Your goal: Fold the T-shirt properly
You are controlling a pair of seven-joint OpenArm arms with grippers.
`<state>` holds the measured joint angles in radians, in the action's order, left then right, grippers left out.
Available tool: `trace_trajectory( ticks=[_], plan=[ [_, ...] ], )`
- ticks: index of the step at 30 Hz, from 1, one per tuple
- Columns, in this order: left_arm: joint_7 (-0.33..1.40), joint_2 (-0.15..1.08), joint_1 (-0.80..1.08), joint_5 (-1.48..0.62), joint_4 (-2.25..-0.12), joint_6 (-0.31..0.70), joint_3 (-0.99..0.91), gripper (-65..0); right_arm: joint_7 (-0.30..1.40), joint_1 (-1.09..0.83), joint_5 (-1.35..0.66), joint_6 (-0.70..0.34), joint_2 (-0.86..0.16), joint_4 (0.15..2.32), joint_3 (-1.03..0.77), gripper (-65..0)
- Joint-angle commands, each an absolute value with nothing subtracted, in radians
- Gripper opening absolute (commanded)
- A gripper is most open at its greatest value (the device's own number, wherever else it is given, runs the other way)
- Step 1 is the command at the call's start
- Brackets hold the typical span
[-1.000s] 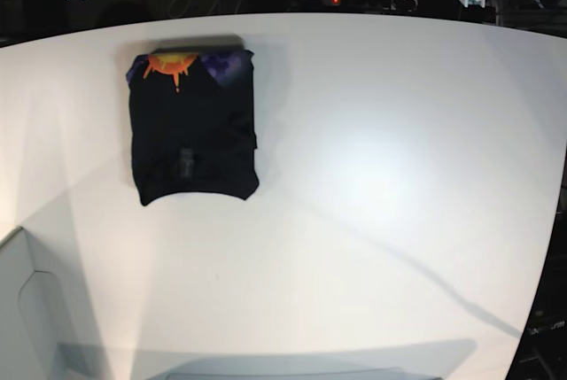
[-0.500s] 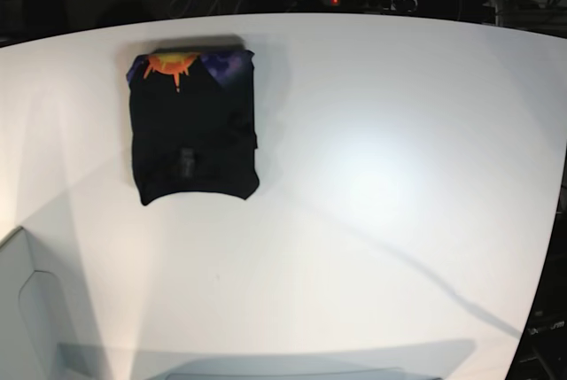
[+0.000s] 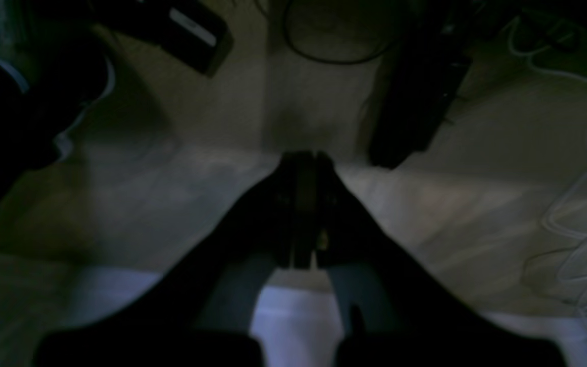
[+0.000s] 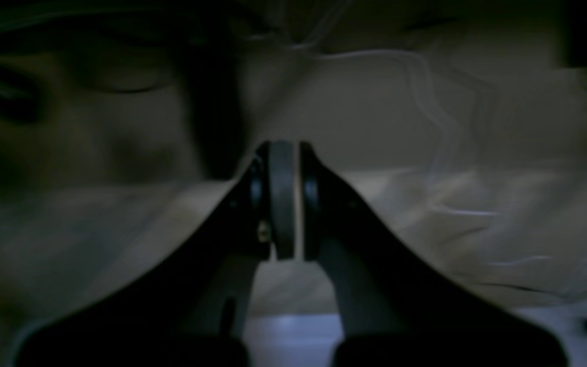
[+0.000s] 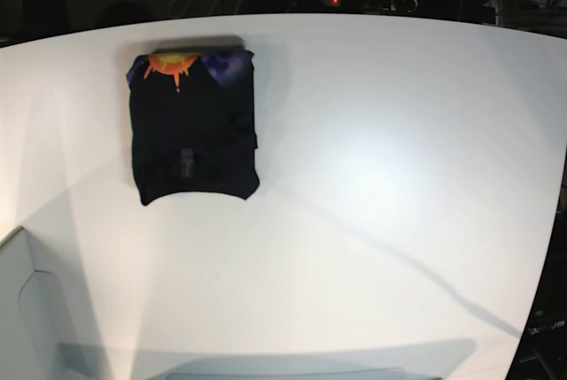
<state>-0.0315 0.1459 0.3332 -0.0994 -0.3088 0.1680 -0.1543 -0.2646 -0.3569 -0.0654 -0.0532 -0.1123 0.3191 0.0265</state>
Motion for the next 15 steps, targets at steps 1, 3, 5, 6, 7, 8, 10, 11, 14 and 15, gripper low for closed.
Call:
trace_trajectory(
  ticks=[1,3,5,6,7,8,10,11,14,15],
  plan=[
    [-0.039,0.151,0.323,-0.097,-0.303,0.165,-0.154,-65.0,-0.291,-0.344,-0.073,0.012,-0.119,0.295,0.038,-65.0],
    [-0.039,0.142,0.291,-0.097,-0.289,0.165,-0.154,-65.0,-0.315,-0.303,-0.073,0.147,-0.093,0.245,0.064,-65.0],
    [-0.036,0.133,0.262,-0.096,-0.283,0.165,-0.154,-65.0,-0.331,-0.269,-0.073,0.243,-0.081,0.213,0.085,-65.0],
    [-0.036,0.131,0.249,-0.096,-0.283,0.165,-0.154,-65.0,-0.331,-0.257,-0.073,0.275,-0.077,0.202,0.097,-65.0],
    [-0.031,0.131,0.242,-0.096,-0.275,0.165,-0.154,-65.0,-0.331,-0.245,-0.073,0.292,-0.067,0.194,0.117,-65.0],
    [-0.021,0.131,0.236,-0.096,-0.262,0.165,-0.154,-65.0,-0.331,-0.237,-0.073,0.297,-0.058,0.188,0.134,-65.0],
    [-0.012,0.128,0.217,-0.096,-0.237,0.165,-0.153,-65.0,-0.321,-0.22,-0.076,0.297,-0.05,0.188,0.148,-65.0],
    [-0.012,0.128,0.209,-0.096,-0.229,0.165,-0.153,-65.0,-0.321,-0.214,-0.074,0.297,-0.048,0.188,0.153,-65.0],
    [-0.013,0.125,0.196,-0.096,-0.228,0.165,-0.153,-65.0,-0.32,-0.209,-0.071,0.297,-0.019,0.188,0.156,-65.0],
    [-0.013,0.125,0.188,-0.096,-0.228,0.165,-0.153,-65.0,-0.32,-0.208,-0.071,0.297,-0.018,0.188,0.156,-65.0]
  ],
)
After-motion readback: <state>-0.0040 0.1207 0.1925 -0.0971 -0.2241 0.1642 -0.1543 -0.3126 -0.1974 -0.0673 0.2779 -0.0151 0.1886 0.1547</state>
